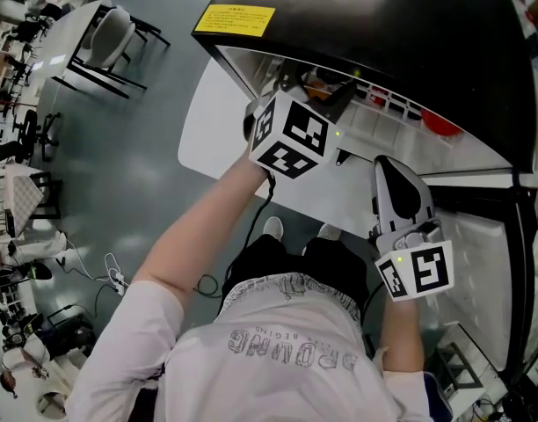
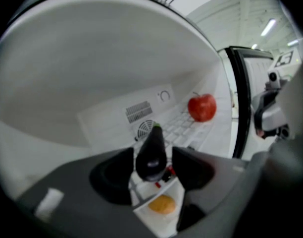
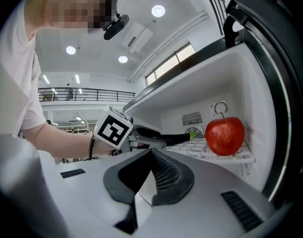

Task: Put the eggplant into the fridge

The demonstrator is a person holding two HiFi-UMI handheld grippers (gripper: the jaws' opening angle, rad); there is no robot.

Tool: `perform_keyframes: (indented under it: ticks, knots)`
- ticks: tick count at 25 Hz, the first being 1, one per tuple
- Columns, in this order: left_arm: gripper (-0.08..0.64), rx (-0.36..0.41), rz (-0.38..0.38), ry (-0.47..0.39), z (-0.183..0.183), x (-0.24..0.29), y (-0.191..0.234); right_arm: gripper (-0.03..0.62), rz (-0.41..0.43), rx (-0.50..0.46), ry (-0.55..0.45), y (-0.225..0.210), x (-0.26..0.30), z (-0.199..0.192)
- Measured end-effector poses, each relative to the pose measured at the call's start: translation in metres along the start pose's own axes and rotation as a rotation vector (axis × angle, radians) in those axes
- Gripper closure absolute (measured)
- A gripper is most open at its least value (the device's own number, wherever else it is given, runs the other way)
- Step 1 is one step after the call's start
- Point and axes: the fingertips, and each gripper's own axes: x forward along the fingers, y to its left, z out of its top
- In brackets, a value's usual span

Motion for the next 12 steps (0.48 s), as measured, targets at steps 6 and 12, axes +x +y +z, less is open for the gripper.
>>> perform_keyframes:
  ticks: [6, 12]
  knots:
    - [0.304, -0.005, 0.006, -0.021, 0.004, -0.010, 0.003, 0.589, -0.005, 0.001, -0.004, 0.007, -0.003, 0.005]
    - [0.304, -0.018, -0.015, -0.049, 0.009, -0.023, -0.001, 0.589, -0.018, -0.006, -0.001, 0.016, -0.003, 0.008]
